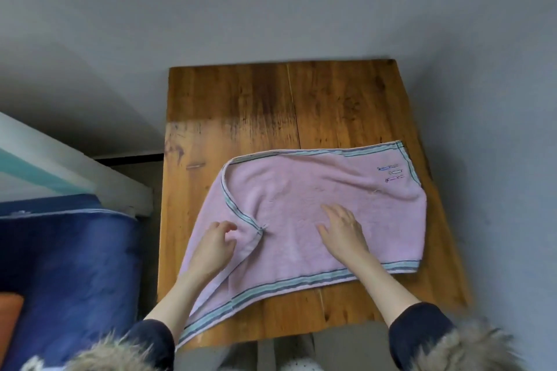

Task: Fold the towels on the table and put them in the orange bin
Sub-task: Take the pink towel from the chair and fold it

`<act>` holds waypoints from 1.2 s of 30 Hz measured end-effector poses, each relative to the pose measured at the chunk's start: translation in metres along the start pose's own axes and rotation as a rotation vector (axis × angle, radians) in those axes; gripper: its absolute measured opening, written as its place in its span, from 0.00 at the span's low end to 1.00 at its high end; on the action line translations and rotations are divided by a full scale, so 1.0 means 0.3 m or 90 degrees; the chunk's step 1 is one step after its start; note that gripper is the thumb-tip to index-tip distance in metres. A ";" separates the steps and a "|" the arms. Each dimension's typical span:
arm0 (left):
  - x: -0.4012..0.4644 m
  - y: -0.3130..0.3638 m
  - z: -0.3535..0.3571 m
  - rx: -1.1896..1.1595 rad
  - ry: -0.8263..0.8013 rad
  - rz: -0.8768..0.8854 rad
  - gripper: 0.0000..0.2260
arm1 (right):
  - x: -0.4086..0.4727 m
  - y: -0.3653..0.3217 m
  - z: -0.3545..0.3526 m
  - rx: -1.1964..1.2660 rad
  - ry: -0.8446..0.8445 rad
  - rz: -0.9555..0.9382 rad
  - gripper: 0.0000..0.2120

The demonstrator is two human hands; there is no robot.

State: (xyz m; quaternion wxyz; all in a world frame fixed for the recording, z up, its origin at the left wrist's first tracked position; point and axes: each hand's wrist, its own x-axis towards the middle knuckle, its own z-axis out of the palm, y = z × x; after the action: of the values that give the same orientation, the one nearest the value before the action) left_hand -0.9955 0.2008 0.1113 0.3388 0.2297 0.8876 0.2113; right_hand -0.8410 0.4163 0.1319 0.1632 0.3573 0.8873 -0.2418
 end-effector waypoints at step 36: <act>0.115 -0.361 -0.264 0.021 0.236 0.017 0.23 | -0.095 -0.351 0.351 -0.137 -0.084 0.082 0.39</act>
State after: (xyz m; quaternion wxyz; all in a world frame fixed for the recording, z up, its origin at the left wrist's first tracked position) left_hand -1.1024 0.1151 0.0904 0.1627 0.2038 0.9350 0.2402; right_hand -0.8840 0.2768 0.0905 0.2735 0.3773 0.8706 -0.1575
